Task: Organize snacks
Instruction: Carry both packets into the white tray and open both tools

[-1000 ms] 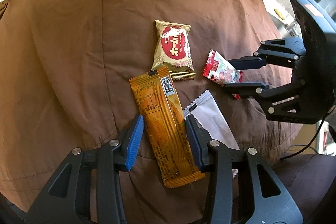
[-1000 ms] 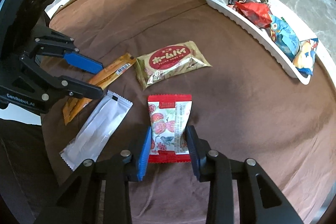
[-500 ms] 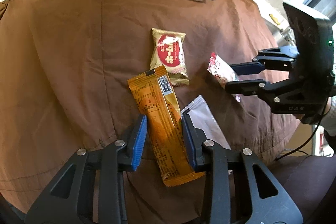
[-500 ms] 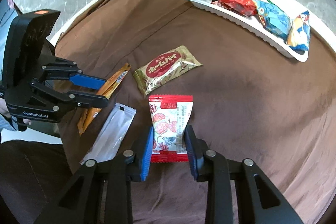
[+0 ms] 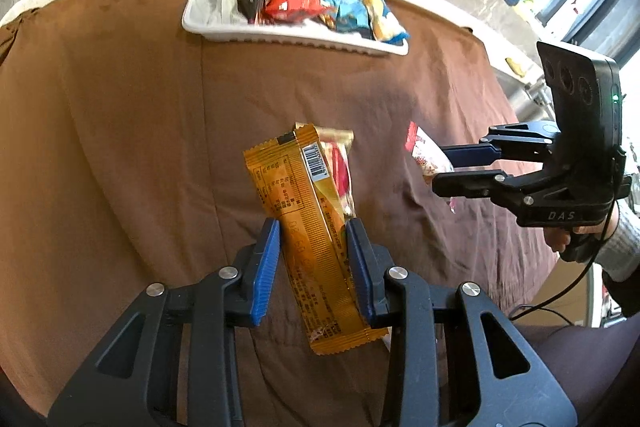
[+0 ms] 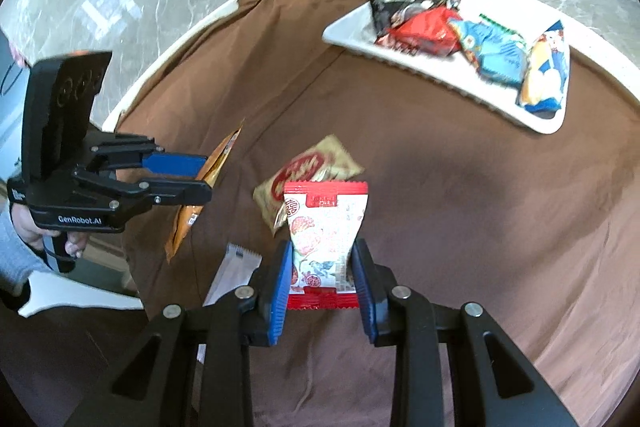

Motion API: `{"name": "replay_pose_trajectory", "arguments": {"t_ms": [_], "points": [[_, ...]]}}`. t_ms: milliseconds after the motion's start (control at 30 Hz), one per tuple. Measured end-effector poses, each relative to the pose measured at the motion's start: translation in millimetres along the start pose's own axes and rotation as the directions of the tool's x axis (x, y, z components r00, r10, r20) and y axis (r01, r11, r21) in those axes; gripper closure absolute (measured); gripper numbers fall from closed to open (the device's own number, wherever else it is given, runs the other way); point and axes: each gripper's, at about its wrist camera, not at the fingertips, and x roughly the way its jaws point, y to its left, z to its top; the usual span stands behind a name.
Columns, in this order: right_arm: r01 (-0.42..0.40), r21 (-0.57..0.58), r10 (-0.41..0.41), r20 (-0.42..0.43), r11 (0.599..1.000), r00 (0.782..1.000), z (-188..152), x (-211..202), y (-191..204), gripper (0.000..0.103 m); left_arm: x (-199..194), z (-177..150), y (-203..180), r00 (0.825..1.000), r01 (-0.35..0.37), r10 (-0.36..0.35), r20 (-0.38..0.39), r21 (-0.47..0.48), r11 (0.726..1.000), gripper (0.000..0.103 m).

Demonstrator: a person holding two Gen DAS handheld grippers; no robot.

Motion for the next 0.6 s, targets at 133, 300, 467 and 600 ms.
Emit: {"name": "replay_pose_trajectory", "arguments": {"t_ms": [133,300,467,600], "points": [[-0.010,0.038,0.009,0.038,0.999,0.999,17,-8,-13,0.071,-3,24,6,1.000,0.001,-0.001,0.021,0.010,1.000,0.071],[-0.003,0.078,-0.004,0.095,0.997,0.995,41,-17,-29,0.070,-1,64,9,0.999,0.004,-0.006,0.046,0.042,0.999,0.071],[-0.012,0.133,-0.008,0.147,0.991,0.989,69,-19,-57,0.071,4,110,10,0.997,0.002,-0.008,0.073,0.080,0.997,0.071],[-0.008,0.189,-0.027,0.184,0.982,0.983,90,-22,-81,0.070,14,152,10,0.996,0.016,-0.025,0.086,0.101,0.995,0.071]]}}
